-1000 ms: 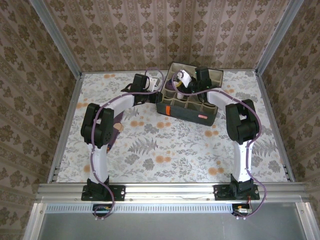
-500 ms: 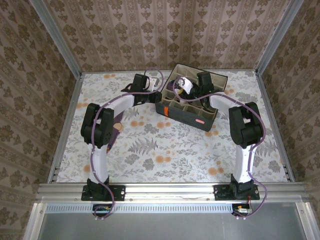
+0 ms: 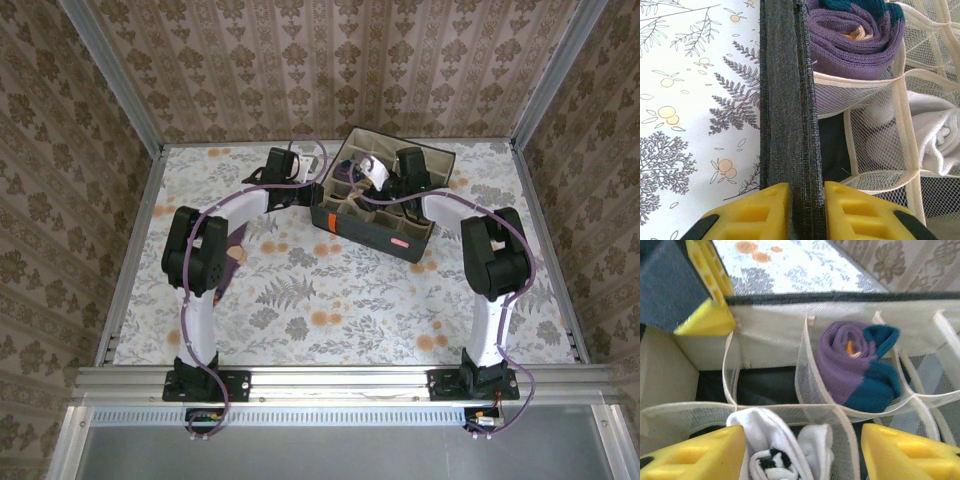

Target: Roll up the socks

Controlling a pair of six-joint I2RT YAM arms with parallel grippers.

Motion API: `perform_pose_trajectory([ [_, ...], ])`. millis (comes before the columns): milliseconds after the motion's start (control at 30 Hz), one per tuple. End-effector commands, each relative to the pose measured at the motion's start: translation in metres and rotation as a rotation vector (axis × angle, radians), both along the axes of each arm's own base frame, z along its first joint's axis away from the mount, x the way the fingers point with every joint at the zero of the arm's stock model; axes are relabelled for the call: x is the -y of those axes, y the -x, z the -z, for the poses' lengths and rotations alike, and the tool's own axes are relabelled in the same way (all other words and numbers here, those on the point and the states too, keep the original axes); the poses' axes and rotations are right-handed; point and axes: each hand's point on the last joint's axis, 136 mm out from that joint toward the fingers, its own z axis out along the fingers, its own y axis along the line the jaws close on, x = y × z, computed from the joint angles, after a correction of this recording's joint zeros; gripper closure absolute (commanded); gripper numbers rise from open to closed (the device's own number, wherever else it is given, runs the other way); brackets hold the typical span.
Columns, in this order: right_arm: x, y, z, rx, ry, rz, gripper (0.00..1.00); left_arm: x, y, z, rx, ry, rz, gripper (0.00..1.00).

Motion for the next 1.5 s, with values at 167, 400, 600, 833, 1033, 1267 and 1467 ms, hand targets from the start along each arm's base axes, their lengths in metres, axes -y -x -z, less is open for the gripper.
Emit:
perform_pose_trajectory([
  [167, 0.010, -0.006, -0.088, 0.083, -0.129, 0.114, 0.34, -0.014, 0.004, -0.032, 0.030, -0.035, -0.008, 0.79],
  [400, 0.022, 0.021, -0.113, -0.031, -0.216, 0.247, 0.35, -0.040, 0.011, -0.084, 0.122, -0.042, -0.041, 0.73],
  [600, 0.028, 0.072, -0.099, -0.200, -0.207, 0.348, 0.35, -0.112, 0.045, -0.081, 0.077, -0.084, -0.199, 0.68],
  [833, 0.001, 0.150, -0.063, -0.322, -0.186, 0.316, 0.35, -0.222, 0.119, -0.008, -0.183, -0.171, -0.470, 0.68],
  [1033, -0.018, 0.194, -0.027, -0.439, -0.191, 0.317, 0.35, -0.260, 0.160, 0.043, -0.317, -0.198, -0.585, 0.73],
  [1267, -0.015, 0.224, -0.007, -0.503, -0.156, 0.329, 0.35, -0.249, 0.167, 0.082, -0.416, -0.201, -0.614, 0.78],
  [1467, 0.000, 0.247, -0.005, -0.452, -0.143, 0.315, 0.35, -0.197, 0.173, 0.095, -0.457, -0.206, -0.541, 0.81],
])
